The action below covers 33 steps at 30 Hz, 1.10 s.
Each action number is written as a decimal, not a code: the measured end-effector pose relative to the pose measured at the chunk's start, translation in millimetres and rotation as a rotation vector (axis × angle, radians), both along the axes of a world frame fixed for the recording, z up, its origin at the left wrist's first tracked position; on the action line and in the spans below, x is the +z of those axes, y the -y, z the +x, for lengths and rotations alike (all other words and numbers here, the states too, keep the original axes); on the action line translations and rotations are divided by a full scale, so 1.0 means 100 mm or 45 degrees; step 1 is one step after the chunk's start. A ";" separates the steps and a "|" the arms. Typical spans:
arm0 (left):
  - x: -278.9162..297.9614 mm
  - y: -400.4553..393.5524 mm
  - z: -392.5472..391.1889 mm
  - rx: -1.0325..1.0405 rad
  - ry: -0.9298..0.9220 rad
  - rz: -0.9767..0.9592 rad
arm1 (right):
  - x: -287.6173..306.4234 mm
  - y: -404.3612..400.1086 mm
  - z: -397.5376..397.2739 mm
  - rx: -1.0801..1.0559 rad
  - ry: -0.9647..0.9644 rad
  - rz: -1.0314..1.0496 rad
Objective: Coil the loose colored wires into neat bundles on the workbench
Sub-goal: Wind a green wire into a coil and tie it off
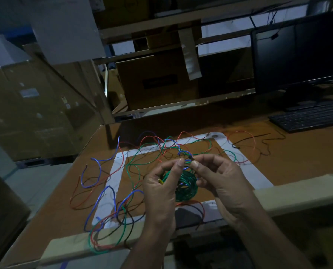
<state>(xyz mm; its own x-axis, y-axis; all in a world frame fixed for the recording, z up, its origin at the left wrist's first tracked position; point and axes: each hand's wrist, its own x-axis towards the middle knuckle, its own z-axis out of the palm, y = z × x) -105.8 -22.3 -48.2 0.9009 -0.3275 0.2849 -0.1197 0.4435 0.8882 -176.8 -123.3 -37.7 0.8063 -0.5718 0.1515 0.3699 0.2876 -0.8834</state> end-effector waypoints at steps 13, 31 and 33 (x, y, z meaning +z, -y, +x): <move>-0.04 0.00 -0.01 0.001 0.026 0.050 | -0.02 -0.03 -0.02 -0.129 -0.060 -0.225; -0.08 0.01 0.06 0.037 0.084 0.104 | -0.02 -0.01 0.09 -0.152 -0.003 -0.516; -0.07 0.01 0.06 0.031 0.104 0.120 | -0.03 0.00 0.11 -0.205 0.013 -0.434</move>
